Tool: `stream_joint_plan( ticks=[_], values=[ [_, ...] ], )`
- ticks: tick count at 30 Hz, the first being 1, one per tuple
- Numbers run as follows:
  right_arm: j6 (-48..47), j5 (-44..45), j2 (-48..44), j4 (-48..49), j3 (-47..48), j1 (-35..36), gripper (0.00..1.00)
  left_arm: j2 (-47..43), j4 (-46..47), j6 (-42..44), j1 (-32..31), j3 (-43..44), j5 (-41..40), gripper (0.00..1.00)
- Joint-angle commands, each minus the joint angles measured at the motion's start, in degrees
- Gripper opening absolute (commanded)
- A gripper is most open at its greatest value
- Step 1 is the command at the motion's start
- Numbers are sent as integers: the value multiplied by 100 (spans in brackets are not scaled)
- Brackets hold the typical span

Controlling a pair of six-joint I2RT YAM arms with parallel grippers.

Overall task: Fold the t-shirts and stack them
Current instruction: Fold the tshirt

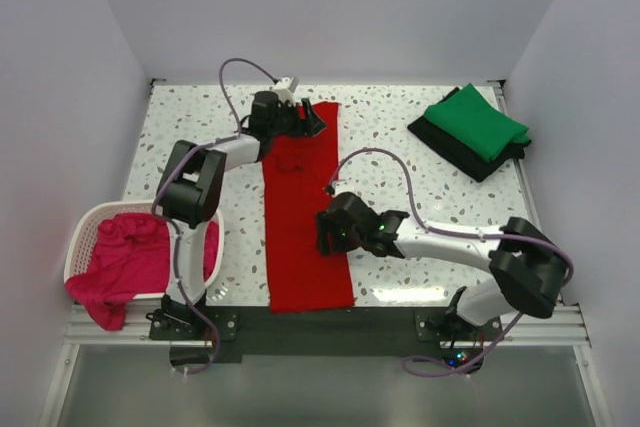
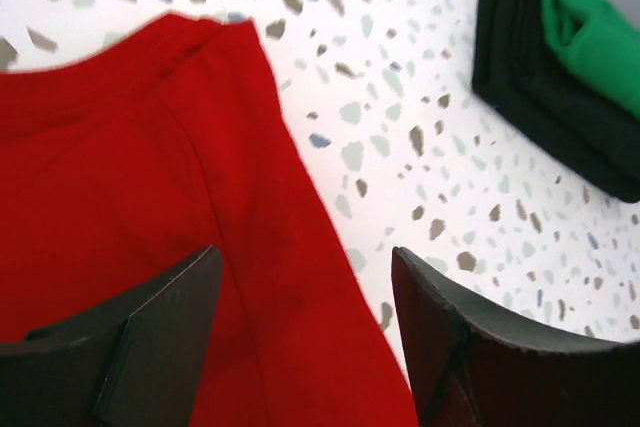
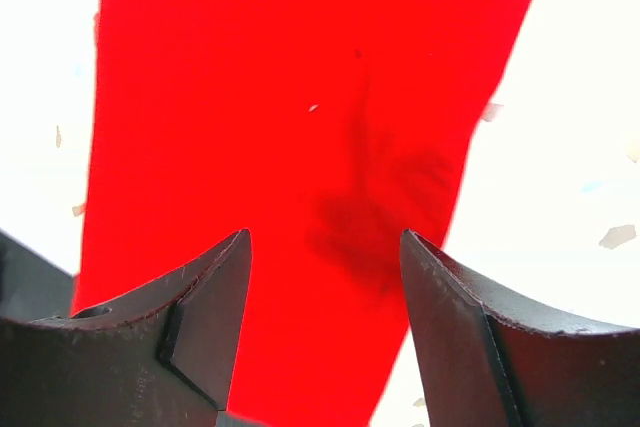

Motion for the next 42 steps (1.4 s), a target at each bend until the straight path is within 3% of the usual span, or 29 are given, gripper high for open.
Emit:
stream_joint_plan(
  ticks=[1,5,11,30,42],
  values=[
    [-209,151,-643,-252,-198,34,65,-1045,221,92,19,-240,-259,74],
    [-271,-156,-766,265,-514,25,65,-1617,55,83,19,-891,-698,75],
    [-306,-605,-653,969,-813,25,65,-1434,-245,154,55,-1278,-1007,76],
    [-490,-536,-187,1059,-655,16,65,403,-245,-171,55,-4,-287,77],
    [-464,-193,-80,549,-400,-168,66,966,624,-672,11,436,-119,77]
  ],
)
